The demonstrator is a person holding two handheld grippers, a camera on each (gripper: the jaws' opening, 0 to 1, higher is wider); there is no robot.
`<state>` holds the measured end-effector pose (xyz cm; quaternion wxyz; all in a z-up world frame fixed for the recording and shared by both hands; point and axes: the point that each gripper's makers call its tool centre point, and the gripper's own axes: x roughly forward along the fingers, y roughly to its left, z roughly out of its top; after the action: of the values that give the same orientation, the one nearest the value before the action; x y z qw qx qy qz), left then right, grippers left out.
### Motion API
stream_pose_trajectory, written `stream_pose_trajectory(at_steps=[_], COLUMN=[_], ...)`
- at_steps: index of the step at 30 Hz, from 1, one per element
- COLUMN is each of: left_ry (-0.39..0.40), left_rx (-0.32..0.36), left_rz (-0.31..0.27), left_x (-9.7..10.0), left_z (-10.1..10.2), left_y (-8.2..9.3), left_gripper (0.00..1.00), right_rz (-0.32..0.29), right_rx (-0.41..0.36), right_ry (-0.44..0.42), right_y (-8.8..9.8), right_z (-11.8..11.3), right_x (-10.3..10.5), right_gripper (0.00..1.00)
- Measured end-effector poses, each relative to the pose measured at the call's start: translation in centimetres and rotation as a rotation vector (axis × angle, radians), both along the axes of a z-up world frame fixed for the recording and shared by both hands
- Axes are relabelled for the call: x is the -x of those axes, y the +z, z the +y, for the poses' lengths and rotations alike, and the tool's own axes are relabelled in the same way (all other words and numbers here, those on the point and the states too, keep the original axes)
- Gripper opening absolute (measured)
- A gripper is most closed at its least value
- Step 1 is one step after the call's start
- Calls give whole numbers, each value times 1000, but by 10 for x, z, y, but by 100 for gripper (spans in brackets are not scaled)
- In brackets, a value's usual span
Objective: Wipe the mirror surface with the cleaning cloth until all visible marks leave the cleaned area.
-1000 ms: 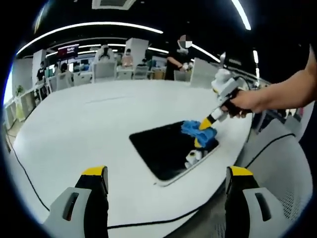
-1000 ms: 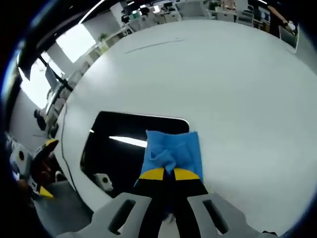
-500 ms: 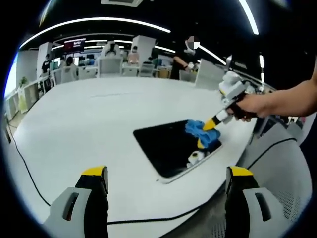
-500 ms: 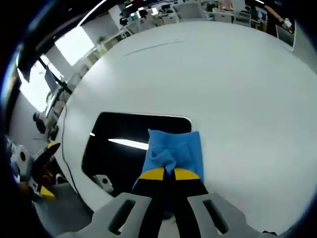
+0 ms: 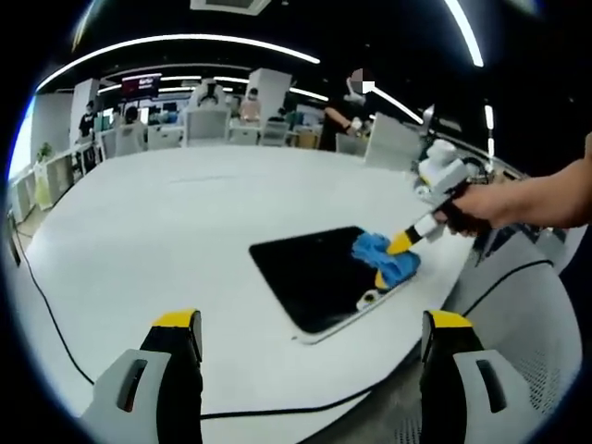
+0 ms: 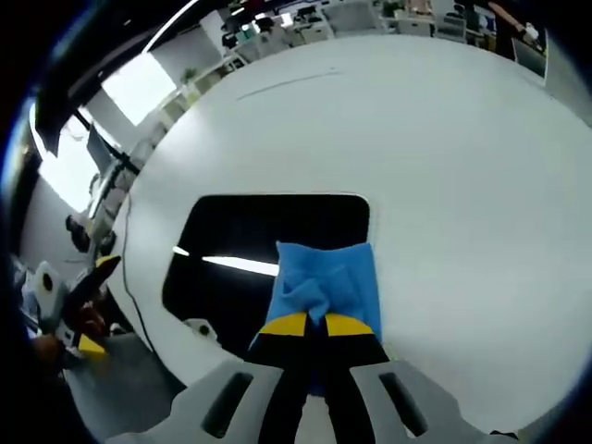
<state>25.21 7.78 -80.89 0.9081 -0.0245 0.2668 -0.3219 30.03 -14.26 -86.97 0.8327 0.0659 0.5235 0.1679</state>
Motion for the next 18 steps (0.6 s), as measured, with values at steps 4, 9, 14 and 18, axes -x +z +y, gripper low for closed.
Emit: stream_pose_trajectory(at_steps=[4,9,14,18], left_ry=[-12,-3,6,5], left_rx=[0,-8,-14,-18], left_rz=[2,-1,22,24], left_x=[1,1,2,4], left_z=[-2,0,2,2], left_y=[0,4,0,0], left_gripper=[99,99,99,99], right_rz=[9,20,26,26], right_rx=[0,-8,-9,-13], right_ry=[-4,-18,-13,-18], right_y=[0,-1,-1,-1], right_z=[0,0,1,1], right_x=[9,20,30,32], right_gripper=[0,0,0,0])
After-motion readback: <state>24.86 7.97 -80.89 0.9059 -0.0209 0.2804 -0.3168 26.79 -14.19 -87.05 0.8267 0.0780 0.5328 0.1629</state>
